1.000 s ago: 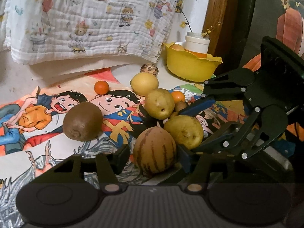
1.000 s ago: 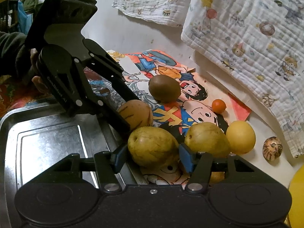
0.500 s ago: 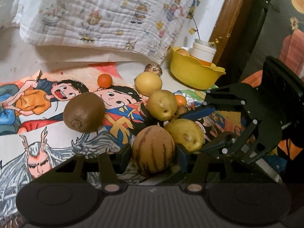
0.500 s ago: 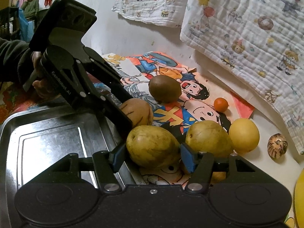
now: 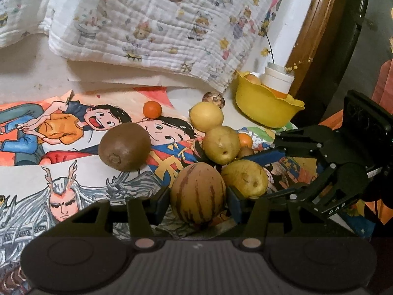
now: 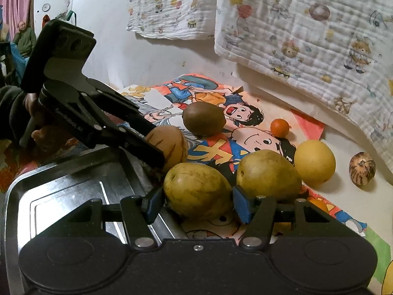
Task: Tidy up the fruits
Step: 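Close the left tool on the striped fruit while the right tool grasps the brown pear, then lift the striped fruit with the left tool while the right tool carries the brown pear to the tray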
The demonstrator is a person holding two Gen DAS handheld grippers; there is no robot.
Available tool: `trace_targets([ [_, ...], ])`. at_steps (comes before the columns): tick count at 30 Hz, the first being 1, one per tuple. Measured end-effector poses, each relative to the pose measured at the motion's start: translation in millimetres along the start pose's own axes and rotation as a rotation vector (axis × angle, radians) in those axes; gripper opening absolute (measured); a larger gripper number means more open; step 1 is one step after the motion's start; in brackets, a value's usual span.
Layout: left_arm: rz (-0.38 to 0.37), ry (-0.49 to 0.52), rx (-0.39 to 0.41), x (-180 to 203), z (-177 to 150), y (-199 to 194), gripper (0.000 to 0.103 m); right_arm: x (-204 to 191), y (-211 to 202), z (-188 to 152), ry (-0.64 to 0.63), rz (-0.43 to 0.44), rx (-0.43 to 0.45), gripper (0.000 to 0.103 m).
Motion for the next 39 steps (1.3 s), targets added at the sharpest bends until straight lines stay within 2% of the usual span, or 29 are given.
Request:
trace_targets([
  [5,0.026,-0.018,-0.001,-3,-1,-1,0.055,-8,3,3,-0.053,-0.026,-0.011,0.063],
  [24,0.120,-0.074,0.011,-25,0,-14,0.055,-10,30,21,-0.105,-0.053,-0.018,0.063],
  [33,0.146,-0.084,0.015,-31,-2,-17,0.055,-3,42,25,-0.098,-0.085,-0.055,0.057],
  [39,0.156,-0.084,0.017,-31,-3,-20,0.055,-3,42,24,-0.096,-0.092,-0.026,0.055],
])
Point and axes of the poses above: each gripper's, at about its wrist camera, not at the fingertips, and y roughly the way its jaws point, x to its right, z to its top, the point moved 6 cm from there along y, roughly the way its jaws point, and after that the axes turned 2 degrees about -z, right-handed, at the moved point
